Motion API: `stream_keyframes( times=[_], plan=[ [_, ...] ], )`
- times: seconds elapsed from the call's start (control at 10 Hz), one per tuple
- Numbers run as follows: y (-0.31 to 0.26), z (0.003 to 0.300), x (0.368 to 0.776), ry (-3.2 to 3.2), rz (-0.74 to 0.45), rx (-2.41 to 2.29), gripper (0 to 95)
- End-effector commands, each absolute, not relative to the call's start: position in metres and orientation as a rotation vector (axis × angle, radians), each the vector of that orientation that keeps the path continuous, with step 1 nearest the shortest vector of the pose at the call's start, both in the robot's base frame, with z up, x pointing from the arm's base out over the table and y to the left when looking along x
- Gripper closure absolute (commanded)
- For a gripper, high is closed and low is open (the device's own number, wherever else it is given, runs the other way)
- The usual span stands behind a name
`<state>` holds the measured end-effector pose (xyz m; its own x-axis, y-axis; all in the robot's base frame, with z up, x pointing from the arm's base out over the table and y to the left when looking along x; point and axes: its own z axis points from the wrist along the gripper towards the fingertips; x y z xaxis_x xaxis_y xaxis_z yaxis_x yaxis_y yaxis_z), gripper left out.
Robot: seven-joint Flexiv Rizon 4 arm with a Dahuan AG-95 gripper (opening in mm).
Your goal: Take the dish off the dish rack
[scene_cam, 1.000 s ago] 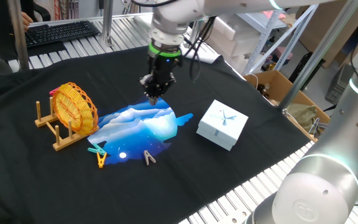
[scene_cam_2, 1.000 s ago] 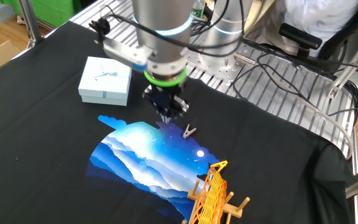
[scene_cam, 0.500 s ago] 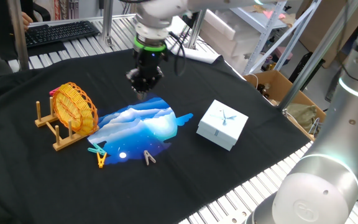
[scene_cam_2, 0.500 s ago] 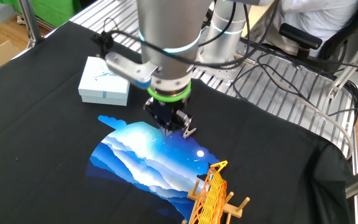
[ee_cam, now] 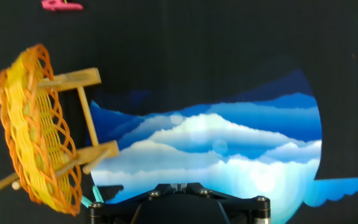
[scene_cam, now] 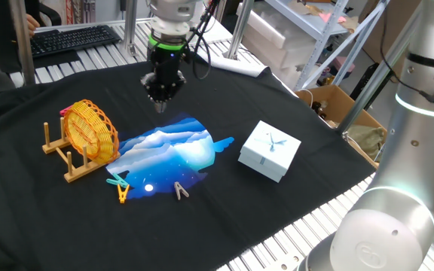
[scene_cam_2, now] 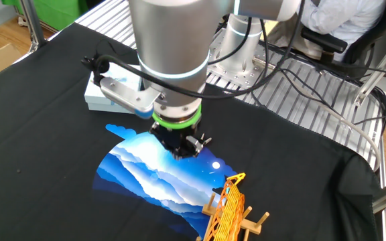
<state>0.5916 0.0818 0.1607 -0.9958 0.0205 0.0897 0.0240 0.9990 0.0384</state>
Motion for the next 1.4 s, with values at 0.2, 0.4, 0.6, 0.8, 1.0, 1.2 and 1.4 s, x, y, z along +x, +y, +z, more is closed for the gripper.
stream_keyframes(
  times=[0.2, 0.4, 0.6, 0.8, 1.0, 1.2, 1.4],
  plan=[
    [0.09, 0.161, 0.603, -3.044, -0.059, -0.041, 95.0],
    [0.097, 0.161, 0.611, -3.043, -0.056, -0.047, 95.0],
    [0.1, 0.159, 0.617, -3.042, -0.056, -0.039, 95.0],
    [0.101, 0.157, 0.621, -3.04, -0.056, -0.036, 95.0],
    [0.103, 0.162, 0.623, -3.037, -0.052, -0.044, 95.0],
    [0.104, 0.163, 0.625, -3.031, -0.044, -0.042, 95.0],
    [0.105, 0.161, 0.625, -3.032, -0.039, -0.035, 95.0]
  ],
)
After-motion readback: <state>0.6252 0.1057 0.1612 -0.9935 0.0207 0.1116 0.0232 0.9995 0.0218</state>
